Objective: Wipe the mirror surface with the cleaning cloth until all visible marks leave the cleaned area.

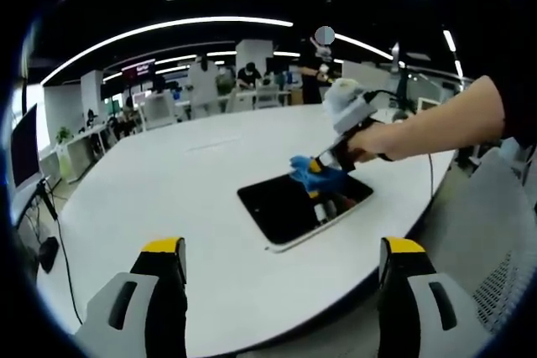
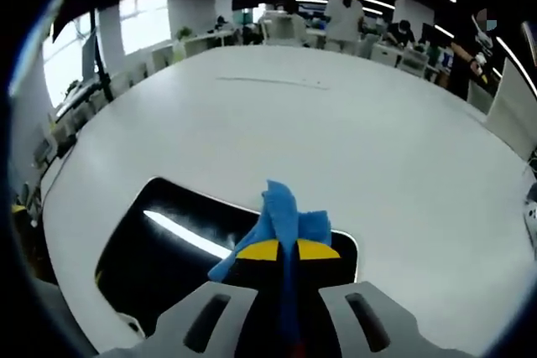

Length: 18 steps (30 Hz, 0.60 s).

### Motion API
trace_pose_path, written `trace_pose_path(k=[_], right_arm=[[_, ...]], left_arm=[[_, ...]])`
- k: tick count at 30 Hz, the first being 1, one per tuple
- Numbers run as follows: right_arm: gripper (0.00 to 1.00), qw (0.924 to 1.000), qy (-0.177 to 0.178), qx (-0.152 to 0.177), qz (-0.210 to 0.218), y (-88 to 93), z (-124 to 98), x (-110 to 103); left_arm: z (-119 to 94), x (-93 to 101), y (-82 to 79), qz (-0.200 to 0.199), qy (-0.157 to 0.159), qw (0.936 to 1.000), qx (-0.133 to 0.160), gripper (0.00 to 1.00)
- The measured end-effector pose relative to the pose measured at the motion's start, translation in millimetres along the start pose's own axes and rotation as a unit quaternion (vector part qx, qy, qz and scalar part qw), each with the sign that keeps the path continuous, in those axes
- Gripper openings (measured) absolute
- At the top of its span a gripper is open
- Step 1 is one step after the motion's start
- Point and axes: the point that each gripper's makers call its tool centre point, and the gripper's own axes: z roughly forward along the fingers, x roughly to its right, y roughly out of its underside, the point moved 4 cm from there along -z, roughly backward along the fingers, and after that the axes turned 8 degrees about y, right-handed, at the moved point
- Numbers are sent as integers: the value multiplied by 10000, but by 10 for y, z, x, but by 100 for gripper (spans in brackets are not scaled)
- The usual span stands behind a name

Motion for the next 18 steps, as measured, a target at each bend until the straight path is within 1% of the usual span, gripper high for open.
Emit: trace_pose_path(k=[5, 8, 11, 18], right_arm=[[0, 9999, -103, -2, -21, -37, -1, -147], [0, 9998, -156, 28, -149, -65, 23, -250], [0, 9997, -222, 27, -93, -103, 60, -351], [0, 9990, -404, 47, -173, -162, 95, -603]], left_arm=[[-6, -2, -4, -3, -5, 10000, 20, 96], [-8, 0, -6, -4, 6, 10000, 31, 95], [-9, 3, -6, -6, 20, 10000, 39, 95], [-8, 6, -2, -2, 15, 10000, 33, 95]])
